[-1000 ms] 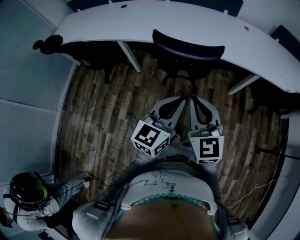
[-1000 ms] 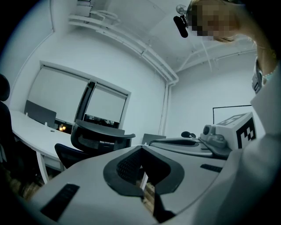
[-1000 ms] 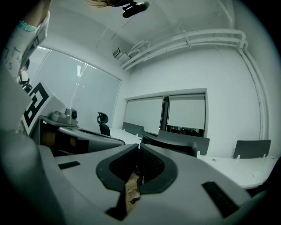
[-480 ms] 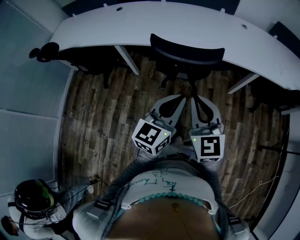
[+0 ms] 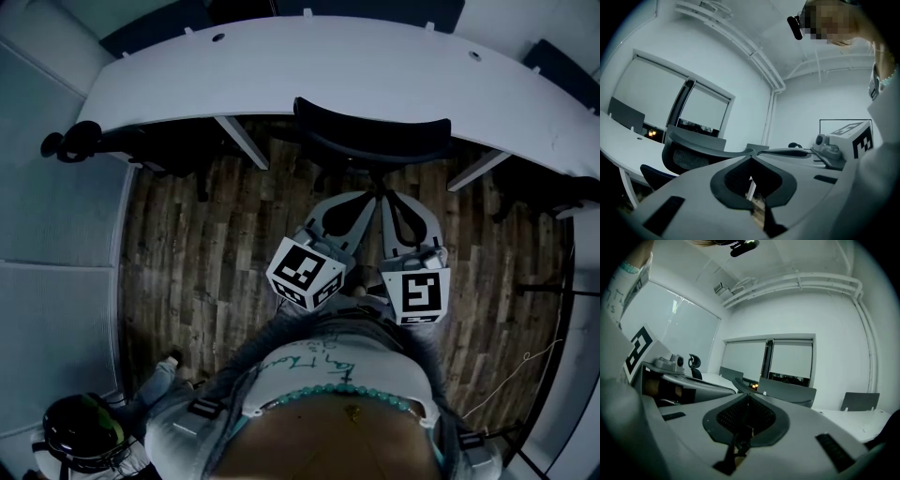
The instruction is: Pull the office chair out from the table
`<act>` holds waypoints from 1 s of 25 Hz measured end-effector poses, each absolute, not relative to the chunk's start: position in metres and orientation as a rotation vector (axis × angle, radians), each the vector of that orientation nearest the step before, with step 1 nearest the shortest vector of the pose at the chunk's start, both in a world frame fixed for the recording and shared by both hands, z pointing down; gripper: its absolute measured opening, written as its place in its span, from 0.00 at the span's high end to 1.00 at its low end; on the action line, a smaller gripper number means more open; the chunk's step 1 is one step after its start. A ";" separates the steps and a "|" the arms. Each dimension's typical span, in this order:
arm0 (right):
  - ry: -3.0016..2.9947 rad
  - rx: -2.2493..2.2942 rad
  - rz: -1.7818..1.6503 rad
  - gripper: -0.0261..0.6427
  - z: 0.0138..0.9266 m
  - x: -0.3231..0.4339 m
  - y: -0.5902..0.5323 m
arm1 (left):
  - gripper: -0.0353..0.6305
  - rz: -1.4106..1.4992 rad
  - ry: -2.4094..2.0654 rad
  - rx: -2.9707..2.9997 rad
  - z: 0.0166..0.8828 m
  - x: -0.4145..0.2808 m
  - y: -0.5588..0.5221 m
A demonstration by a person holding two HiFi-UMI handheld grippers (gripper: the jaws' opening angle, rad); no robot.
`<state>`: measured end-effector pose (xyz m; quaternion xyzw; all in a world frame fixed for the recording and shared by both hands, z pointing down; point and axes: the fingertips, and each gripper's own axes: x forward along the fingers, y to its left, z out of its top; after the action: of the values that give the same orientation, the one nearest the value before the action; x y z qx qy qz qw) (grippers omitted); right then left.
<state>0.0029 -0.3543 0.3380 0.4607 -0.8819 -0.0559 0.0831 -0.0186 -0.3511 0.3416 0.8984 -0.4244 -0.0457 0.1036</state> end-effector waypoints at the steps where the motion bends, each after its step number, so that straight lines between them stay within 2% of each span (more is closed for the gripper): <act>1: -2.628 1.383 -0.168 0.93 0.337 0.000 -0.360 | 0.93 -0.134 -1.239 2.654 0.341 -0.021 -0.356; 11: -2.577 1.505 -0.136 0.93 0.338 -0.016 -0.400 | 0.93 -0.153 -1.098 2.688 0.343 -0.038 -0.394; 25: -2.491 1.669 -0.083 0.93 0.348 -0.006 -0.418 | 0.93 -0.097 -0.891 2.761 0.355 -0.029 -0.409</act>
<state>-0.0064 -0.4175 0.3482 0.5550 -0.8283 -0.0276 0.0709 -0.0292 -0.4086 0.3545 0.9444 -0.3047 -0.0331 0.1190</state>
